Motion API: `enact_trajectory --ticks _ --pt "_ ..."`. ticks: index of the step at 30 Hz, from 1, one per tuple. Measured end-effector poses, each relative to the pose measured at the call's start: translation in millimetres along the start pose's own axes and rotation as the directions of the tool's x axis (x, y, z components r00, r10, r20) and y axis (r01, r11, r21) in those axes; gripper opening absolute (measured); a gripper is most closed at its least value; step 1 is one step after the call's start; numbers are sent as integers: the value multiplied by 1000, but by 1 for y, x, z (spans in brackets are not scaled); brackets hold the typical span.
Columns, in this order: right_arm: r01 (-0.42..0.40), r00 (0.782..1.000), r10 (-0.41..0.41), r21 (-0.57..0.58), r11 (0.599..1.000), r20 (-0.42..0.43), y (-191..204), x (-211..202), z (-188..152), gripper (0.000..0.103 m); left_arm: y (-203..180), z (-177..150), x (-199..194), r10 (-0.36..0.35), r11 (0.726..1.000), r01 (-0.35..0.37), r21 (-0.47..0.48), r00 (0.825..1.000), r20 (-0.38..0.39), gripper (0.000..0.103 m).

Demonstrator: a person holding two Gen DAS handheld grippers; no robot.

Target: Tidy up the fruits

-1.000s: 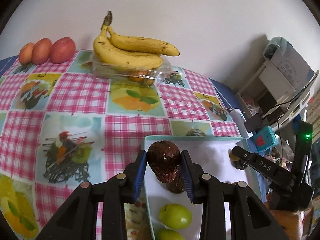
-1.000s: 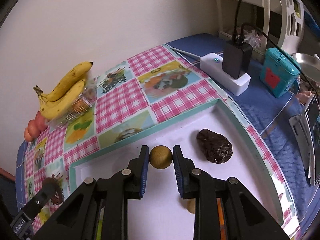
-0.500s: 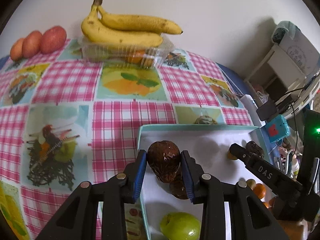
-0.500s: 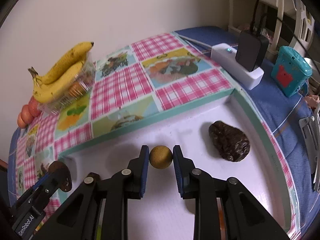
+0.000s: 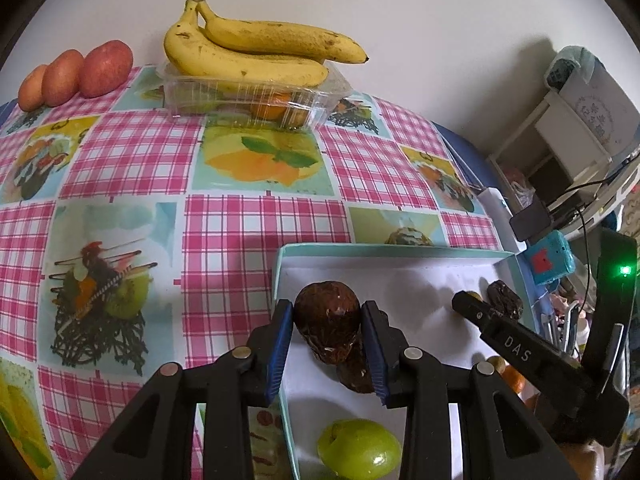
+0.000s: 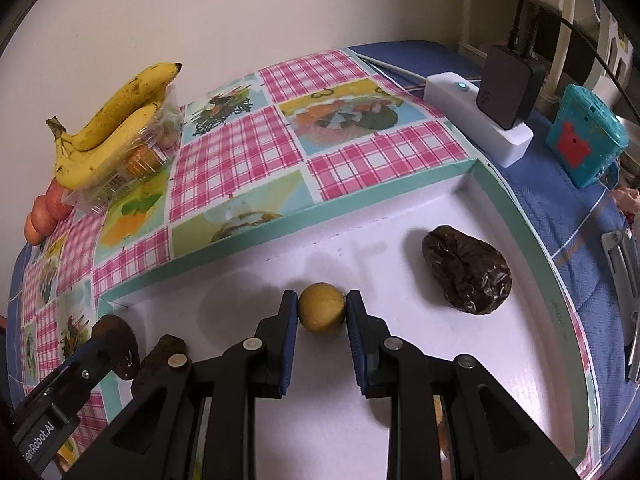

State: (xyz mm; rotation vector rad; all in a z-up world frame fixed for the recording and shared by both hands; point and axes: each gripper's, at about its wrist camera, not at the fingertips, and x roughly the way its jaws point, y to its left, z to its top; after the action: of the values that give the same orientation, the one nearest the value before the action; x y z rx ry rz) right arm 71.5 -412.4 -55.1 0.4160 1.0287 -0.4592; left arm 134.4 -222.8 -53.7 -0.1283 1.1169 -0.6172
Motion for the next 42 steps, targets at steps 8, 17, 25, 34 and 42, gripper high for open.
enact_trajectory --ticks 8,17,25,34,42 --pt "27 1000 -27 -17 999 13 5 -10 0 37 3 -3 -23 -2 1000 2 -17 1000 2 41" --pt "40 999 -38 -57 998 30 18 -32 -9 50 57 -13 -56 128 981 -124 -150 992 16 69" --pt "32 999 -28 -94 995 41 32 -53 -36 82 88 -33 -91 325 933 -308 -188 943 66 103" --pt "43 998 -34 -162 986 58 52 -72 -71 84 92 -59 -102 419 906 -411 -98 906 68 103" --pt "12 998 1 -217 976 60 69 -82 -99 97 88 -76 -126 507 862 -502 -67 855 114 103"
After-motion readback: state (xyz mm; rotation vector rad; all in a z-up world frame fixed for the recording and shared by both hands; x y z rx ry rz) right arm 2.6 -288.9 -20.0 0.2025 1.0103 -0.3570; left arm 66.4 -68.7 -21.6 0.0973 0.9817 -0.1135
